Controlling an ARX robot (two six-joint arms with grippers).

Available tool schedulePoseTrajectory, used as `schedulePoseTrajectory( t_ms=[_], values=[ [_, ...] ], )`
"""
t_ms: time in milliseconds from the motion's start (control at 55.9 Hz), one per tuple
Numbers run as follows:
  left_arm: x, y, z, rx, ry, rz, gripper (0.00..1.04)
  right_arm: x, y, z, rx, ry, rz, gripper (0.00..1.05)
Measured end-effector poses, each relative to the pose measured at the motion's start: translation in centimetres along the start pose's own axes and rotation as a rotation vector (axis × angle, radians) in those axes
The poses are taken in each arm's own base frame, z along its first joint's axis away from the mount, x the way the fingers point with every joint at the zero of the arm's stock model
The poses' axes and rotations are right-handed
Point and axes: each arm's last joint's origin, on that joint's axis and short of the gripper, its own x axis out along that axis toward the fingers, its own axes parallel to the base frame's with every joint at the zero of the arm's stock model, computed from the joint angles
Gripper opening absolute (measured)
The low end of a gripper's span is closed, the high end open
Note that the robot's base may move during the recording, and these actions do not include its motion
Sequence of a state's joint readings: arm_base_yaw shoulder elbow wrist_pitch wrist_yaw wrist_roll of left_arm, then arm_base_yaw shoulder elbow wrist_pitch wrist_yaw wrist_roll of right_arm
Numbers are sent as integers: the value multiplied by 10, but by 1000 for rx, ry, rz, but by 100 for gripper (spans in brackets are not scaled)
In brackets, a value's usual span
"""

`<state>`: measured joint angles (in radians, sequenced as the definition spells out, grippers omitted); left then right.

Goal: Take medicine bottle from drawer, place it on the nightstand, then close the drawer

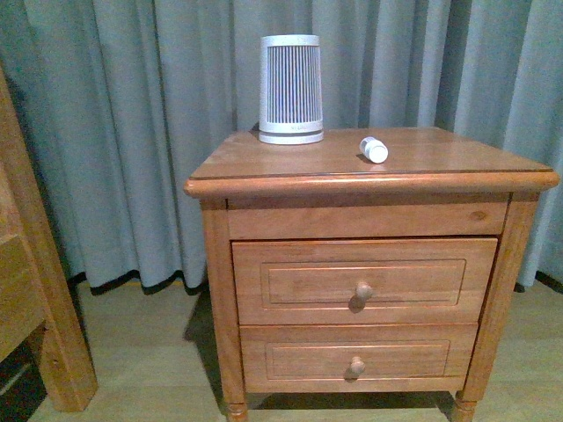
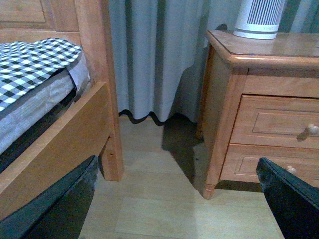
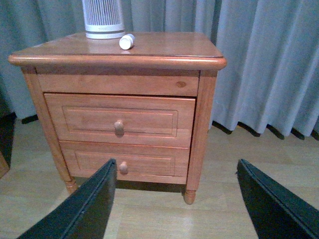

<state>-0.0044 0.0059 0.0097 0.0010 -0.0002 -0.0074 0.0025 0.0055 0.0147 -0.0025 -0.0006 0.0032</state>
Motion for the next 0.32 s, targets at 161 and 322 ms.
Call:
schedulePoseTrajectory(
  t_ms=[161, 322],
  values=[
    [0, 0, 0, 0, 0, 0, 98, 0, 0, 0, 0, 0, 0, 99],
    [0, 0, 0, 0, 0, 0, 98, 0, 0, 0, 0, 0, 0, 98]
  ],
)
